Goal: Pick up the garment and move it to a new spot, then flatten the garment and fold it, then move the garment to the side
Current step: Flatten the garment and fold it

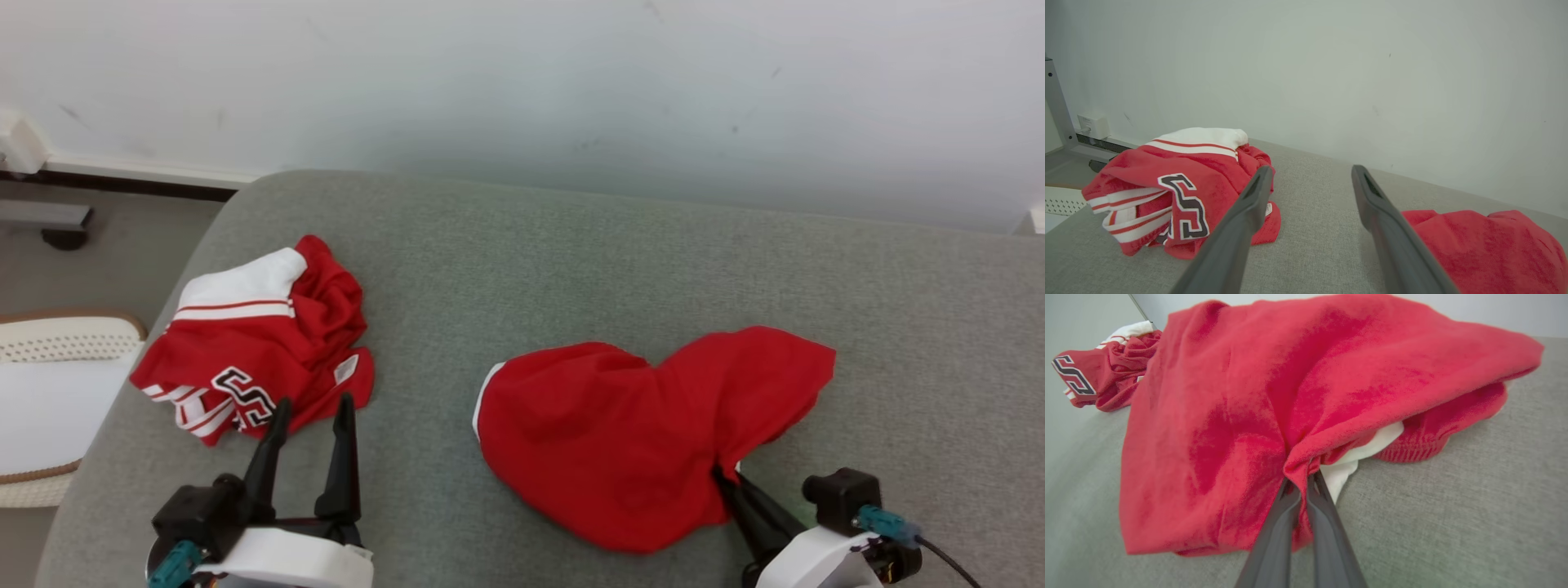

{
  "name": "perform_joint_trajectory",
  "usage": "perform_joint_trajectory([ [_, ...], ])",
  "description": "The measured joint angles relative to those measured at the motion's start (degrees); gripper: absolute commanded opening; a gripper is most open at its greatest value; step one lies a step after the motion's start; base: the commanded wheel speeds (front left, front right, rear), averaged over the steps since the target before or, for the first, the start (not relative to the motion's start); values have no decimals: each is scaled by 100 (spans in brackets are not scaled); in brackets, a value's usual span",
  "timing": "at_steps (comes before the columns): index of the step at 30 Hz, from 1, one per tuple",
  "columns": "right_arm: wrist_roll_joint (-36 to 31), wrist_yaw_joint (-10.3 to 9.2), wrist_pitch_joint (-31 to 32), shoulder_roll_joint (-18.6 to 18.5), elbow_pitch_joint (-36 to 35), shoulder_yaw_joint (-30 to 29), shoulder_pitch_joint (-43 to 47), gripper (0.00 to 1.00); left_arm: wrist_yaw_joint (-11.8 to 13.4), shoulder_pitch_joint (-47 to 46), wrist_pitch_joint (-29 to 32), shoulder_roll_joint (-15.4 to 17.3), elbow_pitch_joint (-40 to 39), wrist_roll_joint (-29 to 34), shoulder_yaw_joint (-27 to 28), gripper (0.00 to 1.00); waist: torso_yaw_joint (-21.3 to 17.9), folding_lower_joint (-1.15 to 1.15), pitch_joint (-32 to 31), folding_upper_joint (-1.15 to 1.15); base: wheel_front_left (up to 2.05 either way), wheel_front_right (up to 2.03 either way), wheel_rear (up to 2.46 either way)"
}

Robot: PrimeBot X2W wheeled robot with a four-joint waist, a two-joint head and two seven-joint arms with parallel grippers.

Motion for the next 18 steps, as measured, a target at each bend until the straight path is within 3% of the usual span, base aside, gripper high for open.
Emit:
perform_joint_trajectory([
  [6, 466, 4, -108, -280, -616, -119, -93, 0, 14, 58, 0, -1, -29, -9, -14, 100, -233, 0, -73, 0, 0, 0, 0],
  [12, 579, 5, 219, -1223, -1151, -356, -448, 0, 14, 56, -1, -2, -71, -38, -71, 100, -500, 0, -22, 0, 0, 0, 0],
  [18, 755, 5, 740, -1933, -1647, -591, -939, 0, -20, -71, -1, -1, -86, -60, -97, 100, -625, 0, 289, 0, 0, 0, 0],
])
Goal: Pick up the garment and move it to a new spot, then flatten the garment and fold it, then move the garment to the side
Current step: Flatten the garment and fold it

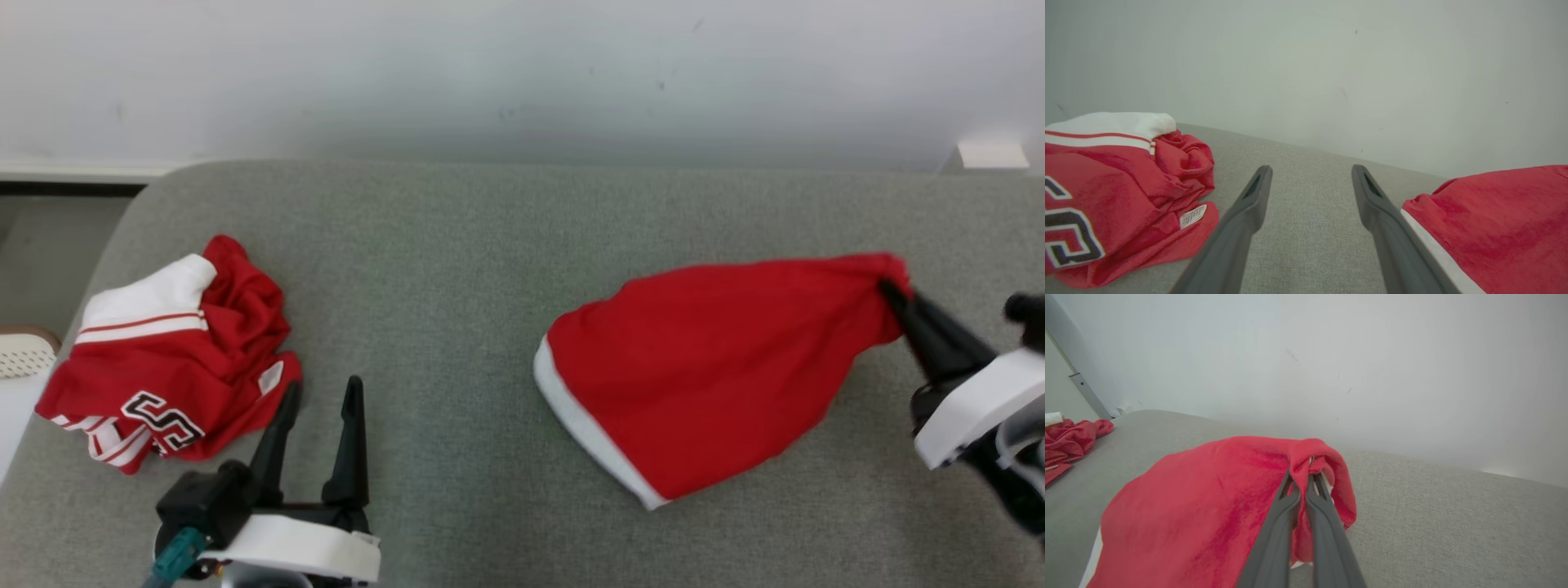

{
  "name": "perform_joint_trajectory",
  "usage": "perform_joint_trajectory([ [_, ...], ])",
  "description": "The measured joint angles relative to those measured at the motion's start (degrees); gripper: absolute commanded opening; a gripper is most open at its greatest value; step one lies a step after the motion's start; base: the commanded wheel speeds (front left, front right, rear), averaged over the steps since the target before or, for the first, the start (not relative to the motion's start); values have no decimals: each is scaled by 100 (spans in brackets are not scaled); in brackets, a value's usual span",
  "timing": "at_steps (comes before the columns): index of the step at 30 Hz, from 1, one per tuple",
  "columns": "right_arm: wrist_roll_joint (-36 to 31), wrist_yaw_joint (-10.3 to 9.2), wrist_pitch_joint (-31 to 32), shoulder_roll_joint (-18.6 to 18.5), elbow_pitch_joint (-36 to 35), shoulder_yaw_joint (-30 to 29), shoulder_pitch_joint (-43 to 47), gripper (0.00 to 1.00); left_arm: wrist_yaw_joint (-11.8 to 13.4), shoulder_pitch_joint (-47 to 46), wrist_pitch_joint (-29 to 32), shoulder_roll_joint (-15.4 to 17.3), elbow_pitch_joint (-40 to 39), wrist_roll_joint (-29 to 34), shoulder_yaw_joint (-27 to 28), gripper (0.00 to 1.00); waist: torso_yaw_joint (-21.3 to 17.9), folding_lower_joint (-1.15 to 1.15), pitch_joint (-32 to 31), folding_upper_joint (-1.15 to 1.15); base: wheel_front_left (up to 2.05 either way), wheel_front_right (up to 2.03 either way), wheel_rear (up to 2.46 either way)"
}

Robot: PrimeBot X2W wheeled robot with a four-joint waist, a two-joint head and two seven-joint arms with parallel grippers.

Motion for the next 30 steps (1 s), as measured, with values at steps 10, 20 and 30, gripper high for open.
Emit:
perform_joint_trajectory([
  [10, -230, 0, 342, -525, 1043, 81, -1222, 0, -119, -464, 0, -3, -8, 23, -186, 100, 182, 1, 672, 0, 0, 0, 0],
  [20, -4, 1, -212, -104, 1970, 392, -1479, 100, -121, -505, 1, 1, 98, 0, -300, 100, 445, 1, 629, 0, 0, 0, 0],
  [30, -129, 1, -867, 119, 1156, -255, -764, 100, -116, -277, 0, -2, 124, 1, -264, 100, -70, 0, 163, 0, 0, 0, 0],
])
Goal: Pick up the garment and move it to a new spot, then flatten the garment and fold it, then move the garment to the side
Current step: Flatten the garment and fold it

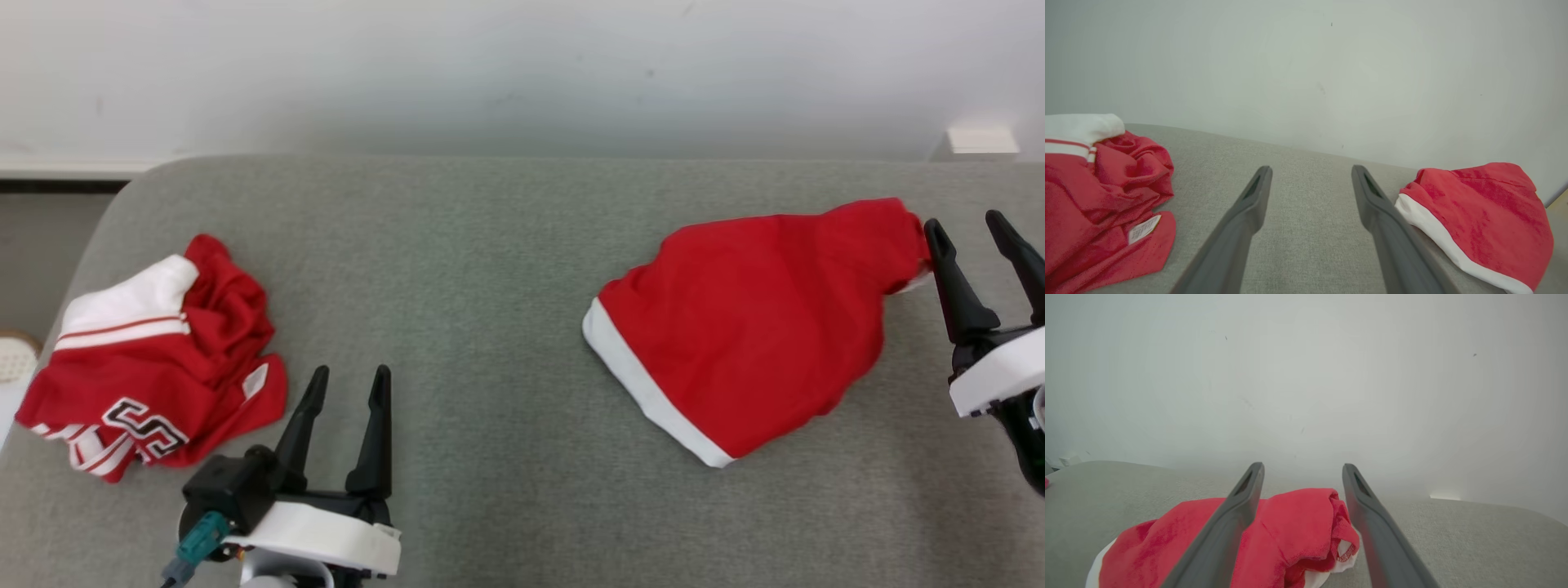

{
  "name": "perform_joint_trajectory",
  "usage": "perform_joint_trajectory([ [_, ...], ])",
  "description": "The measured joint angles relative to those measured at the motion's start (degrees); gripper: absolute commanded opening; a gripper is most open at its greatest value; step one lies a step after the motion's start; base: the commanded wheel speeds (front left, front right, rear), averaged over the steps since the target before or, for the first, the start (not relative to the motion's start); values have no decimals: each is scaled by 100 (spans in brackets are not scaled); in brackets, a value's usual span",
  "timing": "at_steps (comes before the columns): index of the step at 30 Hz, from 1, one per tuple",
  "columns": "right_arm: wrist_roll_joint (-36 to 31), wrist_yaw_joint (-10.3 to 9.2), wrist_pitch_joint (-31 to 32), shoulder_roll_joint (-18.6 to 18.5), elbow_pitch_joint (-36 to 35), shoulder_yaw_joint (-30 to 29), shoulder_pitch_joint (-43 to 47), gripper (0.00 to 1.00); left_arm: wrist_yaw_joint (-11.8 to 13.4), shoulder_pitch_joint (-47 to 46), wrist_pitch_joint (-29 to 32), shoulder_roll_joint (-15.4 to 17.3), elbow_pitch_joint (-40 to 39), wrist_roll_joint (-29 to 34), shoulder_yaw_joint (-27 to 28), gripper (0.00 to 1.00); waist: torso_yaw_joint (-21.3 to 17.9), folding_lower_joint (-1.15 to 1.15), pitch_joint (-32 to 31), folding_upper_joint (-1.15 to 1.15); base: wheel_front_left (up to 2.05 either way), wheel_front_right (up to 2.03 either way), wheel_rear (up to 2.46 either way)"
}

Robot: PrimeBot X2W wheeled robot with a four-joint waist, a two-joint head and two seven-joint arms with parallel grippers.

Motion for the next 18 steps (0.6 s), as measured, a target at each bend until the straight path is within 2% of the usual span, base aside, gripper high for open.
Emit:
perform_joint_trajectory([
  [4, -368, 0, -16, 229, -622, -856, 737, 100, 2, 61, 1, 1, 2, 0, 3, 100, -263, 0, -153, 0, 0, 0, 0],
  [7, -522, 0, -14, 605, -871, -1203, 1526, 100, 11, 115, 0, 0, 21, 0, 13, 100, -441, 0, -257, 0, 0, 0, 0],
  [12, -542, 0, -9, 962, -928, -1209, 2213, 100, 19, 121, 0, 0, 30, 0, -26, 100, -624, 0, -372, 0, 0, 0, 0],
  [18, -577, 0, 336, 1152, -558, -828, 2253, 100, -8, 99, 1, 0, 62, 1, -59, 100, -563, -1, -345, 0, 0, 0, 0],
])
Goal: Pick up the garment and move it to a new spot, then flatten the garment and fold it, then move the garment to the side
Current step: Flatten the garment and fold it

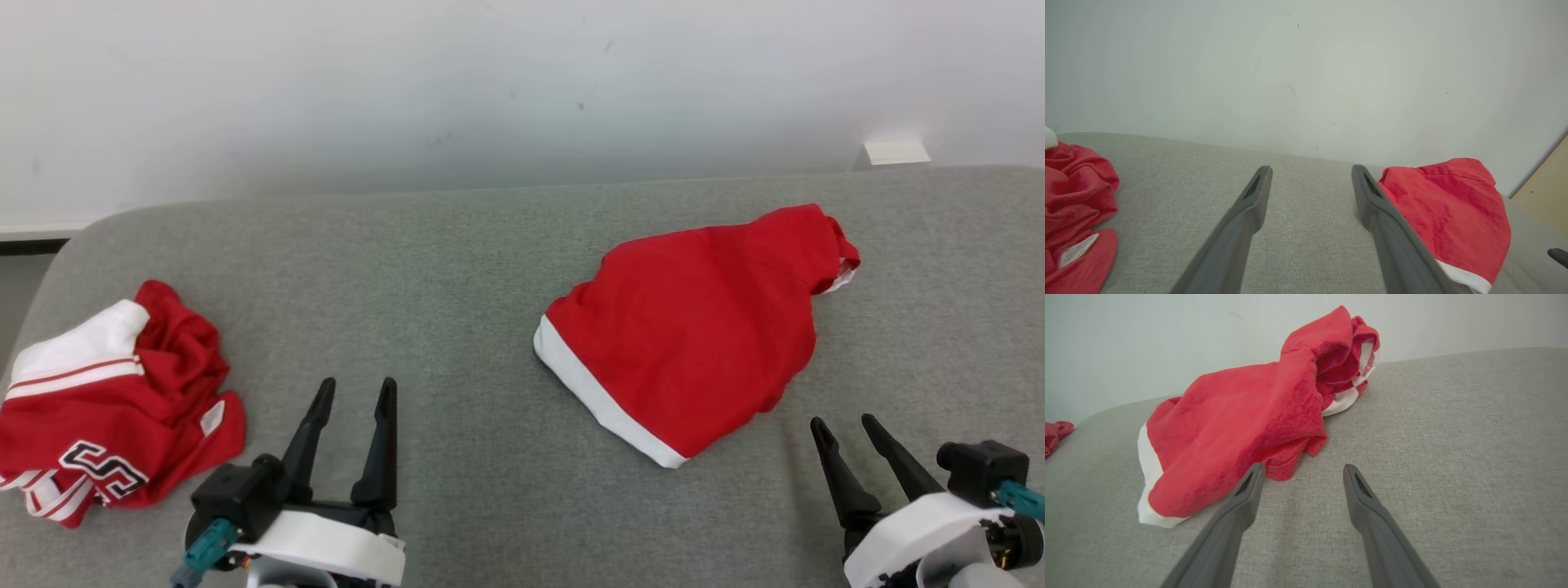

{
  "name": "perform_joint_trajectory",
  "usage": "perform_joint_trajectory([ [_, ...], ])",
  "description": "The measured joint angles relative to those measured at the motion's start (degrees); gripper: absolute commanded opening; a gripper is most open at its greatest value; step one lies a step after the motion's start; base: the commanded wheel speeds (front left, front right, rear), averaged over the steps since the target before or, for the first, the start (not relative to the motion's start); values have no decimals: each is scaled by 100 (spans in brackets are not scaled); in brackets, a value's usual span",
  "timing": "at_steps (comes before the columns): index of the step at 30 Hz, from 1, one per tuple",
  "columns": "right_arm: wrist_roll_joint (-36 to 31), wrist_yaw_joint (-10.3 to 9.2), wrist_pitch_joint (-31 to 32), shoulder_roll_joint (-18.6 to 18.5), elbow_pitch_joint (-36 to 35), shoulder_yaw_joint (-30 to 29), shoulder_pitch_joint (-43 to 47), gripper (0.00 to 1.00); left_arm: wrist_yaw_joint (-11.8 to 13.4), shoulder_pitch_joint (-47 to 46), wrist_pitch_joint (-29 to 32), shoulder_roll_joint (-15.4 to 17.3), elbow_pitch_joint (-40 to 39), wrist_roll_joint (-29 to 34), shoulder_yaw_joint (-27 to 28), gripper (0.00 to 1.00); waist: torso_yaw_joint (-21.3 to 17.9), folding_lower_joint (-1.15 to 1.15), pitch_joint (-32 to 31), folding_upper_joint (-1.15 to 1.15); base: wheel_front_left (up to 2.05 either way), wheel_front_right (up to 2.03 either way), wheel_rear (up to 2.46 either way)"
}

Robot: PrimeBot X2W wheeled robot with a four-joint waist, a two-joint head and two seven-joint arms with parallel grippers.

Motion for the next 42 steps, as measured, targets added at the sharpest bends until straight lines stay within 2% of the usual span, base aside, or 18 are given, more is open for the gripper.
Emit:
perform_joint_trajectory([
  [9, -110, 0, 520, 203, 1067, 370, -820, 100, -9, -99, 0, 0, 3, 0, 9, 100, 388, 0, 184, 0, 0, 0, 0],
  [13, -119, 0, 492, 250, 1481, 433, -1160, 100, -11, -141, -1, 0, -11, -2, 13, 100, 584, 0, 294, 0, 0, 0, 0],
  [14, -119, 0, 485, 268, 1605, 434, -1235, 62, -11, -150, 0, 1, -11, -2, 19, 100, 629, 0, 322, 0, 0, 0, 0],
  [15, -120, 0, 442, 290, 1711, 434, -1287, 49, -11, -158, -1, 2, -8, -7, 27, 100, 668, 1, 346, 0, 0, 0, 0],
  [16, -120, 0, 431, 314, 1820, 435, -1332, 0, -14, -160, -1, 1, -5, -10, 32, 100, 703, 1, 366, 0, 0, 0, 0],
  [21, -113, 0, 237, 352, 1936, 537, -1384, 0, -8, -149, -1, 0, -2, -16, 80, 100, 743, 0, 346, 0, 0, 0, 0],
  [25, 57, 0, 136, 238, 1485, 632, -1357, 0, 10, -90, 0, 1, 5, -18, 119, 100, 615, 0, 248, 0, 0, 0, 0],
  [31, 347, 0, 452, -491, 160, 654, -1060, 0, 18, 31, -1, 1, 9, -16, 134, 100, 288, 0, 64, 0, 0, 0, 0],
  [34, 349, -1, 617, -931, -486, 305, -889, 0, 18, 83, -1, -1, 13, -16, 125, 100, 129, 0, -26, 0, 0, 0, 0],
  [38, 276, 0, 1085, -1195, -1172, -269, -487, 0, 42, 107, -1, 0, 11, -16, 78, 100, 11, 0, -138, 0, 0, 0, 0],
  [42, -105, 0, 1818, -1336, -1191, -1005, 112, 0, 42, 108, -1, -2, 22, -29, 7, 100, 60, 0, -153, 0, 0, 0, 0],
])
